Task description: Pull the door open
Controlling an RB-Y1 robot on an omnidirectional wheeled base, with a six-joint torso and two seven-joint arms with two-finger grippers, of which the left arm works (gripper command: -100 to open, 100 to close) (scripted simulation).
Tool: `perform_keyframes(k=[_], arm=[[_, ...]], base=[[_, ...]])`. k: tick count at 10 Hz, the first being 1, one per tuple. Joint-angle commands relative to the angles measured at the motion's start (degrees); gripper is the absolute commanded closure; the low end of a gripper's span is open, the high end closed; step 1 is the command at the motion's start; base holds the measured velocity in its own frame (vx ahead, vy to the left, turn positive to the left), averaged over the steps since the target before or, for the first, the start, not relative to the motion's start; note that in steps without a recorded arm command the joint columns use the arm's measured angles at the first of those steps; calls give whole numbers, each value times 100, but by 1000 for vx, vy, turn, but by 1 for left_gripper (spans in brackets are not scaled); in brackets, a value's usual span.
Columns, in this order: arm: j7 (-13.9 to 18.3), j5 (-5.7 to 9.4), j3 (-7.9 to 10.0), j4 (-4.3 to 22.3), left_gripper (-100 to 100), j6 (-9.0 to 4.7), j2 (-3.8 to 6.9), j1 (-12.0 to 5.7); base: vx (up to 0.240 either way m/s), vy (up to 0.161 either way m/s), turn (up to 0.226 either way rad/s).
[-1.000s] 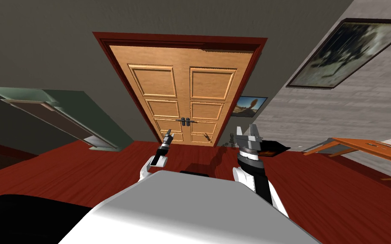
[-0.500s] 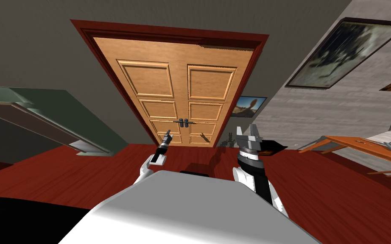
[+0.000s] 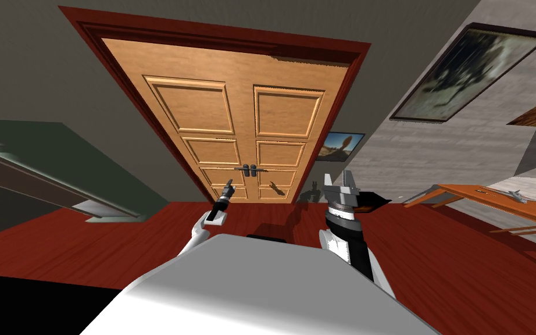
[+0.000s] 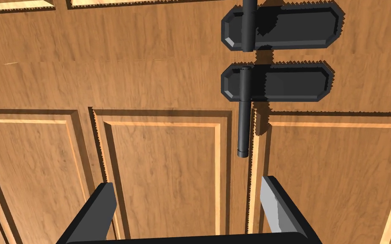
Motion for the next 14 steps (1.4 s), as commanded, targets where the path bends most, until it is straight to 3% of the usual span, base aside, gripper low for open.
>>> perform_keyframes(k=[1,11,13,14], arm=[[42,35,36,203,-100,35,76,-92],[219,229,247,1379,-100,312,454,-649],[240,252,272,1518,-100,344,498,-715],[243,248,265,1441,-100,346,496,-671]], base=[[89,18,-47],[117,34,-57],[104,24,-38],[40,10,-5]])
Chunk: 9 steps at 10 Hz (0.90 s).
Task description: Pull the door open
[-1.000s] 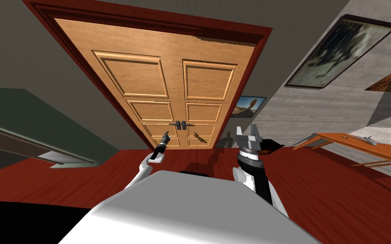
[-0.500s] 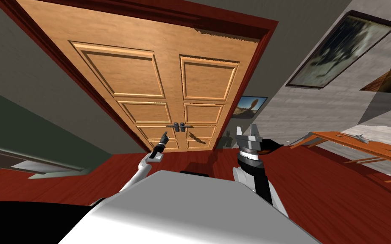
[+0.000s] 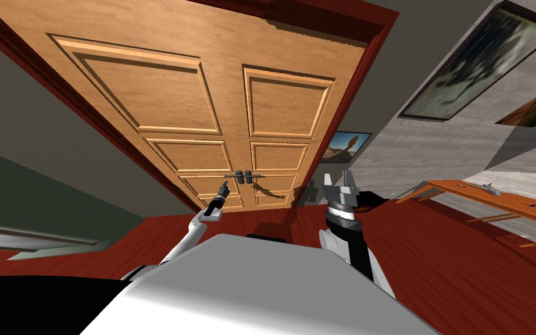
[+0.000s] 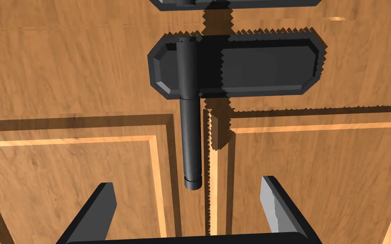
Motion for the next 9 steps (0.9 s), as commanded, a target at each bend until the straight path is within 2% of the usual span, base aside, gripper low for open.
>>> perform_keyframes(k=[1,5,8,9], arm=[[15,45,167,148,-100,-1,118,54],[35,91,334,320,-100,-22,232,69],[45,86,276,339,-100,-55,179,-26],[41,89,299,351,-100,-51,195,-1]], base=[[110,87,27],[176,94,-21],[185,10,-103],[92,-20,-23]])
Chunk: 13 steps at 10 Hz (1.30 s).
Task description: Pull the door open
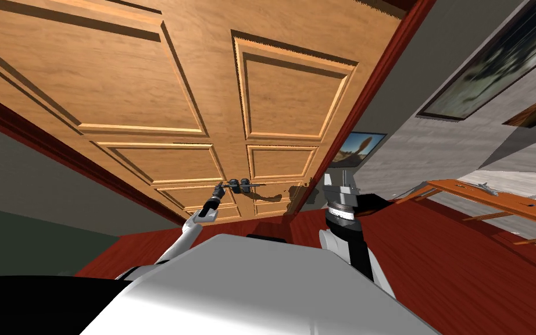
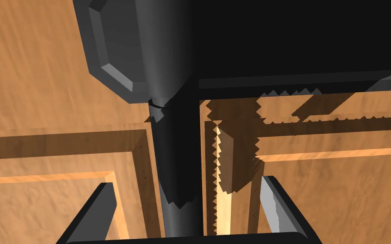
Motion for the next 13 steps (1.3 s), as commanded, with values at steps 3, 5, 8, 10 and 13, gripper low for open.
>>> perform_keyframes(k=[3,5,8,10,13], arm=[[0,1,6,-3,100,9,4,9],[0,1,6,-3,100,9,4,9],[114,8,-71,-71,100,-49,119,140],[241,3,-206,-173,100,-124,218,255],[443,-16,-469,-354,100,-249,345,415]], base=[[-24,5,1],[-14,0,-2],[-106,19,-68],[-193,14,-110],[-210,78,-161]])
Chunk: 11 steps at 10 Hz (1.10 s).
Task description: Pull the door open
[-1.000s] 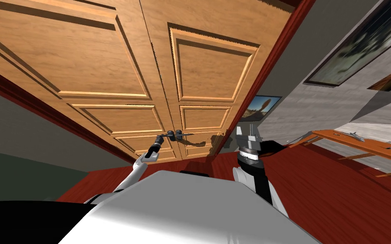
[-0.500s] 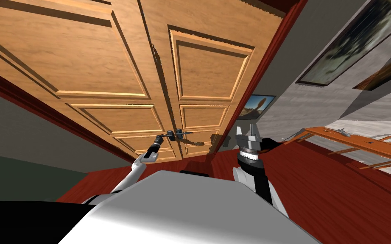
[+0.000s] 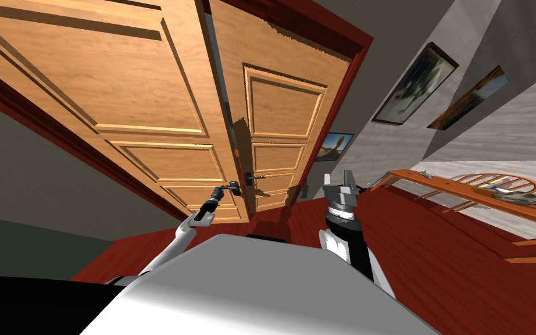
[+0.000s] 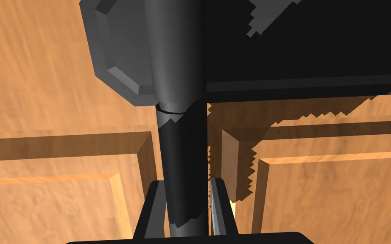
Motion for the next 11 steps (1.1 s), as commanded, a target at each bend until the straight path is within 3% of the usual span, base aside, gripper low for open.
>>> perform_keyframes(k=[1,3,4,11], arm=[[117,-19,-183,-49,100,-131,48,38],[204,-31,-311,-133,100,-187,95,100],[183,-14,-221,-2,100,-159,140,33],[665,-51,-683,-317,100,-680,579,548]], base=[[-215,67,-111],[-178,55,-103],[-80,31,-7],[-200,57,-118]])
